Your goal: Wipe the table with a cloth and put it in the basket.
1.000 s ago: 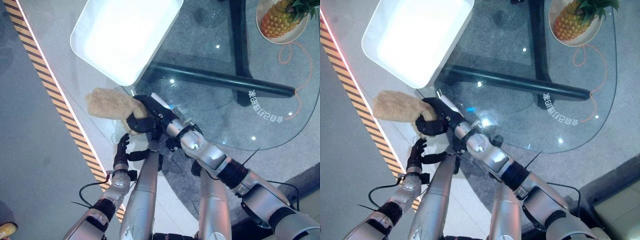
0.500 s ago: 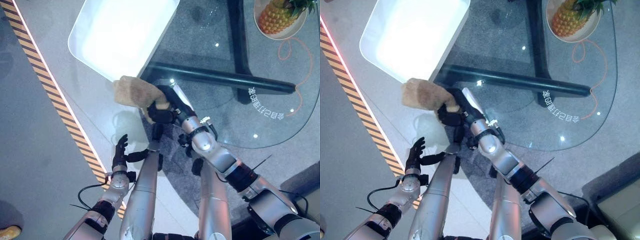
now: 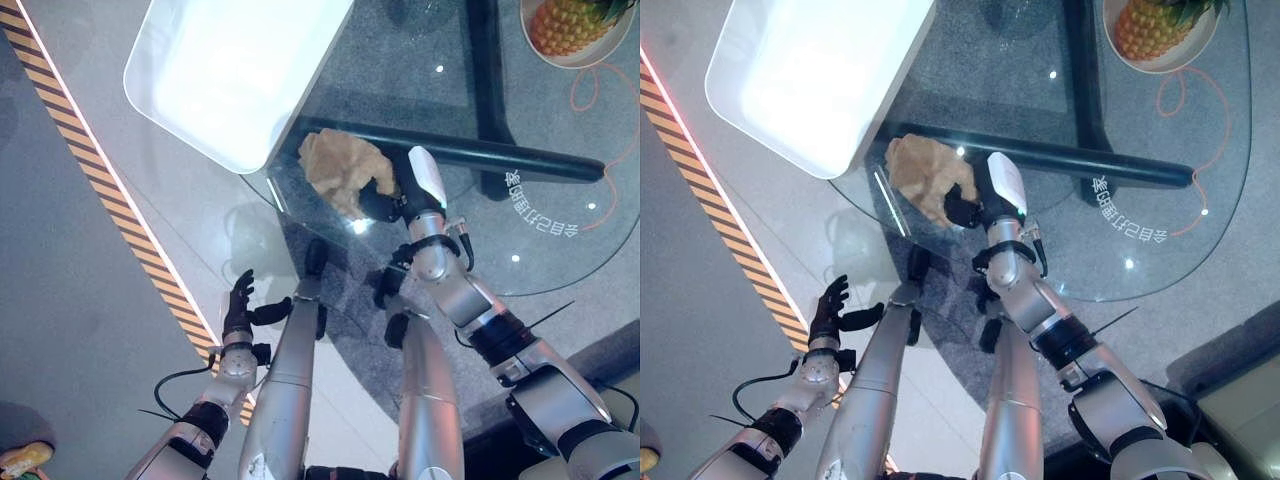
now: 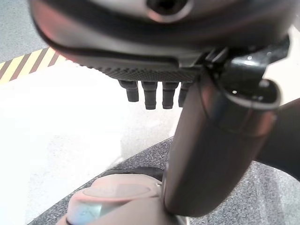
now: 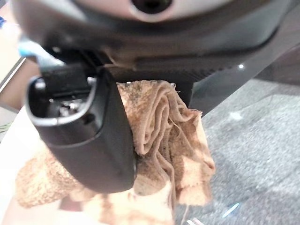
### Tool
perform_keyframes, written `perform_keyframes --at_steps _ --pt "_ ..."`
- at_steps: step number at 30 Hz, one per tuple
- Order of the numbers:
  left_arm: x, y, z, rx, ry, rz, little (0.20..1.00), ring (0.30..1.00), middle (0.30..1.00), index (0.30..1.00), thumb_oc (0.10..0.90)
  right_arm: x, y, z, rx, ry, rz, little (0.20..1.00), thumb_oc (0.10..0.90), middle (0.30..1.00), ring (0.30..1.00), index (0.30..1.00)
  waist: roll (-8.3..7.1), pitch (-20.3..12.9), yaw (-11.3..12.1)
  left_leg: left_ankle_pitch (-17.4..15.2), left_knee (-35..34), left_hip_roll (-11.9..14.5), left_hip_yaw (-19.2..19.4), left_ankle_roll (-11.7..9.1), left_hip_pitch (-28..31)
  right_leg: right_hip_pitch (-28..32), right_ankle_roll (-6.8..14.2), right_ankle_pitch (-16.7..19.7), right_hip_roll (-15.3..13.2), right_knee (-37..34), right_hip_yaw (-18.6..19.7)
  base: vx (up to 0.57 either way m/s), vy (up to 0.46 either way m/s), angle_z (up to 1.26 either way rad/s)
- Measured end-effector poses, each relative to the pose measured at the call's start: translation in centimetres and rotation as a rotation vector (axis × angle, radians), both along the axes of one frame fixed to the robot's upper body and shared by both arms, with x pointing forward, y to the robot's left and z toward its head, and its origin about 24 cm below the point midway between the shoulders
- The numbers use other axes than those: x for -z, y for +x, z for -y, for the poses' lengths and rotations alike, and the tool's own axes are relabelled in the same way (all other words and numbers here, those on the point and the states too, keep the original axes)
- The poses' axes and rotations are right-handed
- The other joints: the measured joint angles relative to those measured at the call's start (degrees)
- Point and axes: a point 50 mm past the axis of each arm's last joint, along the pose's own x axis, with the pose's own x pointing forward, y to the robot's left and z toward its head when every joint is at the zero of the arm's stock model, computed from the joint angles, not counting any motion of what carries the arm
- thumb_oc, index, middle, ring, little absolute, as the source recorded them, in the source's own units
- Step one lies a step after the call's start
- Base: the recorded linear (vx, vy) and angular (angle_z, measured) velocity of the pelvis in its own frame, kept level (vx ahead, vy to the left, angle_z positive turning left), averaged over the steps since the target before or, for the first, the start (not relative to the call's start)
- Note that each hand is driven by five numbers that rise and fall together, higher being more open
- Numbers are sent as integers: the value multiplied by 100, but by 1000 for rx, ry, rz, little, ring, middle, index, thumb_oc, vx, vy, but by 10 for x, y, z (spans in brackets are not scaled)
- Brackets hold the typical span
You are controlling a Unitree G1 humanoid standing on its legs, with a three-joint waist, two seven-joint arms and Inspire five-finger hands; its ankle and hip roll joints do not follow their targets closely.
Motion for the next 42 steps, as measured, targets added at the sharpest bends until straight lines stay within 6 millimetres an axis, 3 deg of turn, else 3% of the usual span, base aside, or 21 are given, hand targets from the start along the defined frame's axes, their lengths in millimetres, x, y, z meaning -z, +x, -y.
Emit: perform_keyframes --at_steps 13,22,31,42 --pt "-1 0 0 5 3 4 900 900 900 900 800 -32 22 10 144 -102 89 200 100 300 300 300 2 1 36 9 9 -3 -4 -9 -105 -101 12 9 -2 7 -1 -5 0 0" --pt "0 -5 -2 22 6 4 900 900 900 900 800 -39 22 45 277 -89 137 200 100 300 300 300 3 1 52 2 19 -9 -2 2 -132 -107 34 25 -3 -35 3 0 0 0" --pt "-1 -7 -9 12 -1 9 900 900 900 900 800 -22 9 93 446 21 147 200 100 300 300 300 -8 7 -133 -83 110 2 200 135 -141 -105 160 145 24 -203 215 -4 -10 -8" --pt "4 -15 -21 -29 0 -10 900 900 900 900 800 15 -16 131 631 89 109 200 100 300 300 300 -10 8 -471 -160 95 6 446 252 -89 -107 244 208 25 -290 444 7 -6 -8"
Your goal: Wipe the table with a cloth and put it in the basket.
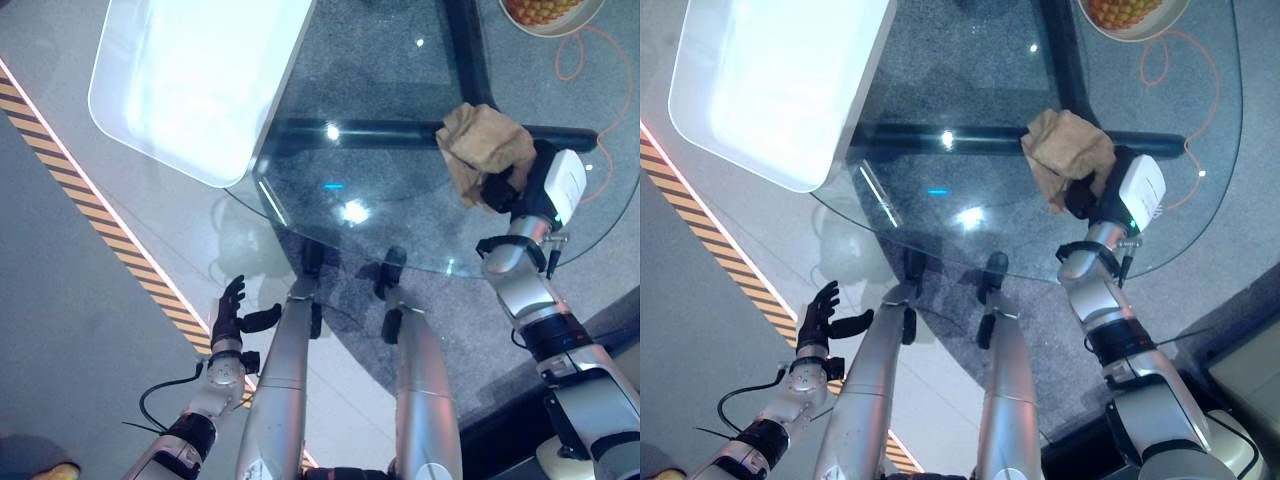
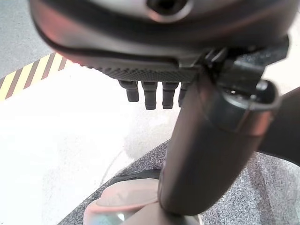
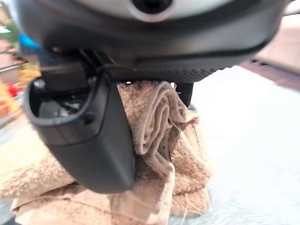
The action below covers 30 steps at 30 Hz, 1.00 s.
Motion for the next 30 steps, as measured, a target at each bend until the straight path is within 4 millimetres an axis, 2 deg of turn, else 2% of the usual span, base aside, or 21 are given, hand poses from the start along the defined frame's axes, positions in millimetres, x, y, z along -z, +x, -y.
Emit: perform_keyframes --at_steps 8,12,16,20,21,26,30 --pt "0 0 -1 -13 -4 3 900 900 900 900 800 2 -4 -2 -25 10 14 200 100 300 300 300 1 0 -46 -3 -12 33 22 -1 17 -7 -3 -1 31 2 5 5 -9 -1" --pt "0 0 -2 -16 -4 3 900 900 900 900 800 -2 -3 -10 -85 17 18 200 100 300 300 300 1 0 -44 -2 -35 30 30 -3 17 -24 -4 -1 29 4 14 0 0 0" --pt "1 0 2 -19 -14 2 900 900 900 900 800 -9 -1 -33 -211 -16 7 200 100 300 300 300 4 1 -46 17 -105 29 28 -30 68 -26 -12 -6 27 14 26 0 0 0" --pt "1 0 4 -14 2 3 900 900 900 900 800 -15 5 -68 -361 -66 -16 200 100 300 300 300 11 -1 -23 68 -213 35 21 -105 157 -7 -56 -34 34 64 14 1 -3 1" --pt "1 0 4 -14 3 3 900 900 900 900 800 -17 6 -71 -375 -79 -18 200 100 300 300 300 11 -1 -19 73 -220 40 18 -113 162 -7 -60 -36 38 67 10 5 -9 4" --pt "1 1 9 1 5 7 900 900 900 900 800 -23 11 -116 -581 -173 -82 200 100 300 300 300 78 -2 162 144 -303 61 -39 -217 232 -1 -155 -94 68 123 -27 2 2 5" --pt "1 2 12 6 2 5 900 900 900 900 800 -18 10 -143 -685 -200 -131 200 100 300 300 300 118 -3 300 178 -320 60 -123 -267 259 3 -223 -143 66 218 -104 2 8 9"
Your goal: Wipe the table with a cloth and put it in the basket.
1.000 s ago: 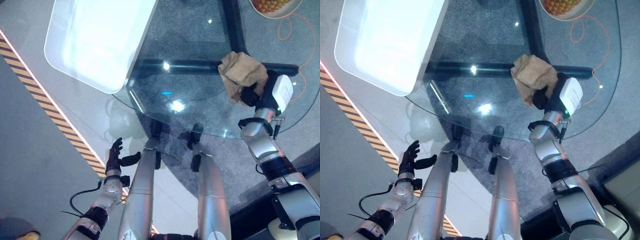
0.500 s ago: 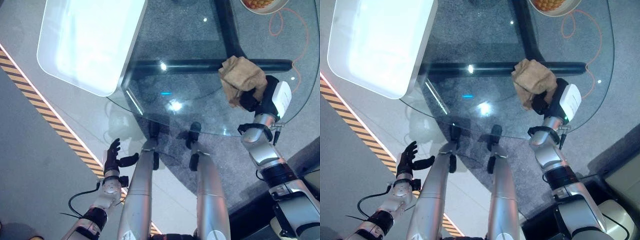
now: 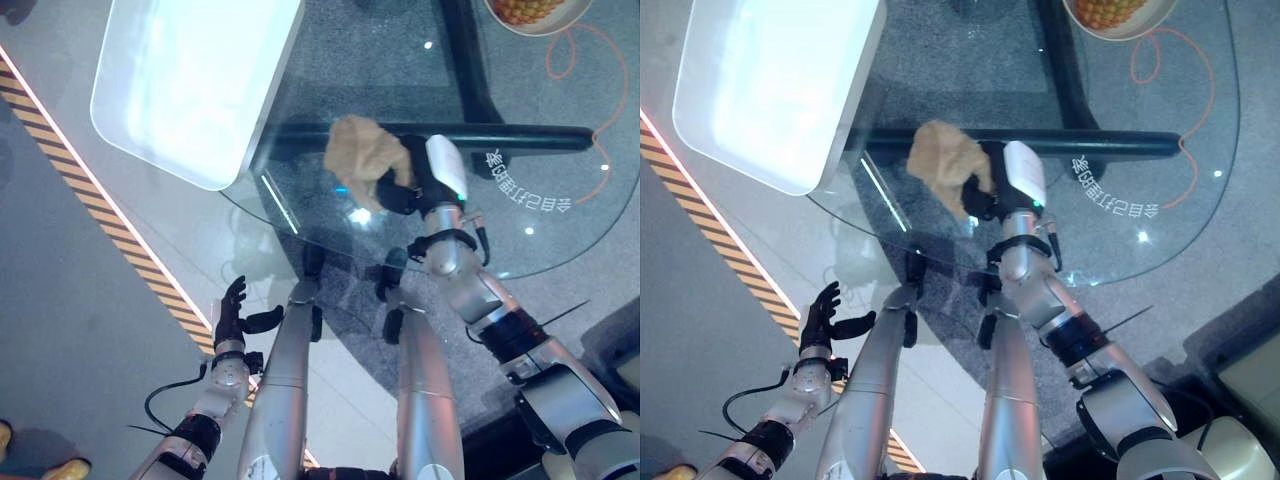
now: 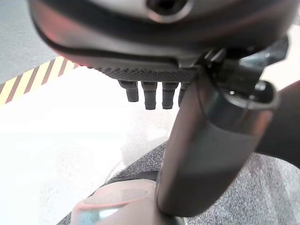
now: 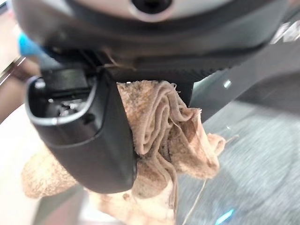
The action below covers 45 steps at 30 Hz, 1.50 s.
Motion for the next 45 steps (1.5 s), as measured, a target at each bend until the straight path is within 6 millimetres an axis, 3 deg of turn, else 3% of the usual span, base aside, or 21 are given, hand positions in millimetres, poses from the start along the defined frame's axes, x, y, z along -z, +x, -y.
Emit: perform_keyframes --at_steps 7,17,23,26,30,36,45 --pt "-3 1 3 -36 -3 32 900 900 900 900 800 8 -2 -15 -31 -21 -45 200 100 300 300 300 0 0 48 27 -67 4 -44 -39 48 30 -23 -15 -23 50 -52 0 1 3" --pt "-16 1 3 -323 -87 177 900 900 900 900 800 17 3 -4 71 20 -39 200 100 300 300 300 1 0 112 29 -18 3 -63 -40 118 115 -25 -16 -35 86 -60 0 0 0" --pt "-46 8 -8 -462 -134 367 900 900 900 900 800 23 4 12 146 91 -55 200 100 300 300 300 -1 -1 162 45 -31 -3 -84 -31 158 163 -30 -29 -47 89 -80 -6 -24 2" --pt "-70 12 -1 -399 -99 488 900 900 900 900 800 24 4 23 186 138 -52 200 100 300 300 300 -1 -2 154 67 -59 -17 -86 -2 137 146 -25 -22 -59 87 -77 -28 1 2" --pt "-85 10 6 -362 -109 569 900 900 900 900 800 38 -3 29 194 168 -78 200 100 300 300 300 -4 -6 26 -26 35 -26 -53 56 182 208 -8 -51 -64 87 -42 -7 10 -3" --pt "-89 5 14 -281 -149 585 900 900 900 900 800 58 -17 38 185 234 -95 200 100 300 300 300 -3 -4 -141 -70 132 -33 24 111 210 246 56 -30 -64 88 44 -18 2 -5" --pt "-100 5 52 129 -378 557 900 900 900 900 800 68 -37 36 42 424 -117 200 100 300 300 300 1 -1 -291 -98 69 -36 115 123 313 298 72 -40 -63 88 127 17 18 -3"
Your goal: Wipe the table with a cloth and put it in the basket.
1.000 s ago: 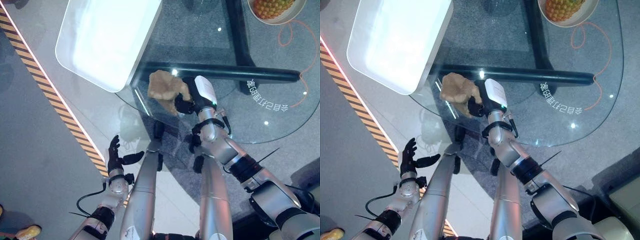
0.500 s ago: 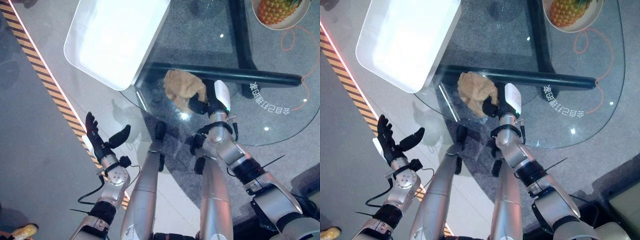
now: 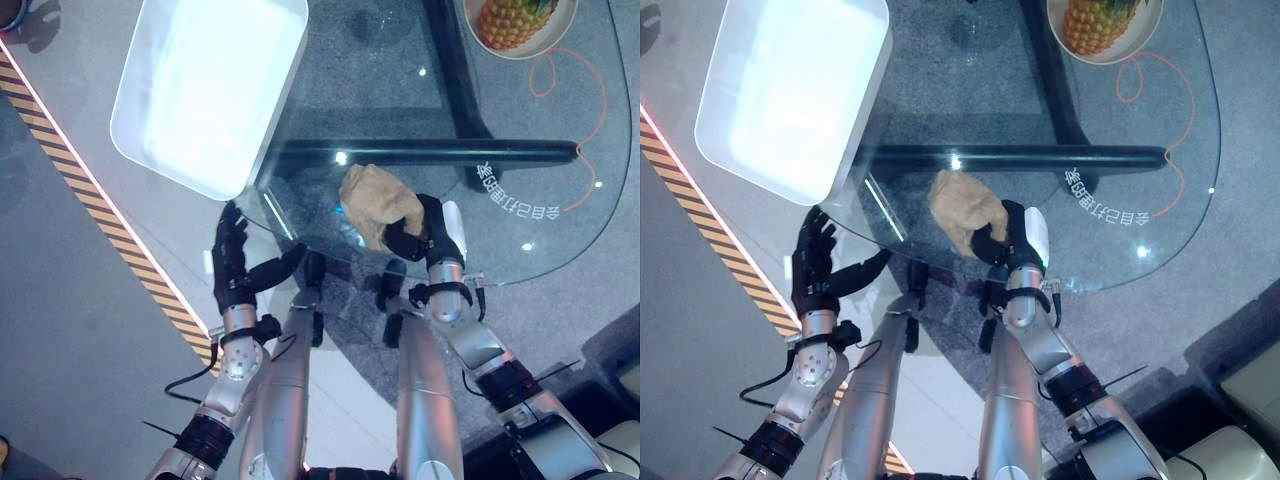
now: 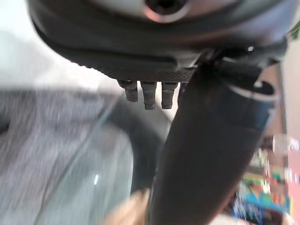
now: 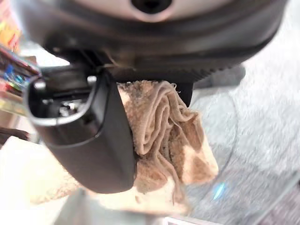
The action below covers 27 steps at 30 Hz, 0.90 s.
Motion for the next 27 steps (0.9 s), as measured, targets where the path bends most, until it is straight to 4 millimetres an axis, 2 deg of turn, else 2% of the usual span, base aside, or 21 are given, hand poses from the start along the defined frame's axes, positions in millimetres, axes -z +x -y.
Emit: perform_keyframes --at_steps 7,10,17,22,27 --pt "7 0 5 109 -63 -54 900 900 900 900 800 -10 -7 -12 -202 79 27 200 100 300 300 300 12 7 -26 1 -39 11 49 -2 55 -2 -17 -11 35 10 52 8 3 -3" --pt "9 -1 6 206 -98 -49 900 900 900 900 800 -14 -9 -21 -377 187 -9 200 100 300 300 300 16 9 -25 2 -37 13 49 -2 62 -1 -22 -14 37 14 54 0 0 0" --pt "11 -2 8 287 -121 -52 900 900 900 900 800 -12 -17 -37 -697 217 -123 200 100 300 300 300 17 9 17 1 -9 16 48 -2 62 1 -21 -15 19 53 61 0 0 0" --pt "11 -1 1 281 -98 -50 900 900 900 900 800 -14 -18 -36 -792 219 -158 200 100 300 300 300 17 9 23 -4 53 17 41 1 55 1 -36 -31 15 110 60 0 0 0" --pt "11 -2 2 307 -92 -47 900 900 900 900 800 -16 -18 -33 -834 194 -174 200 100 300 300 300 17 9 21 -36 56 24 33 0 35 -15 -52 -39 19 112 55 0 0 0"
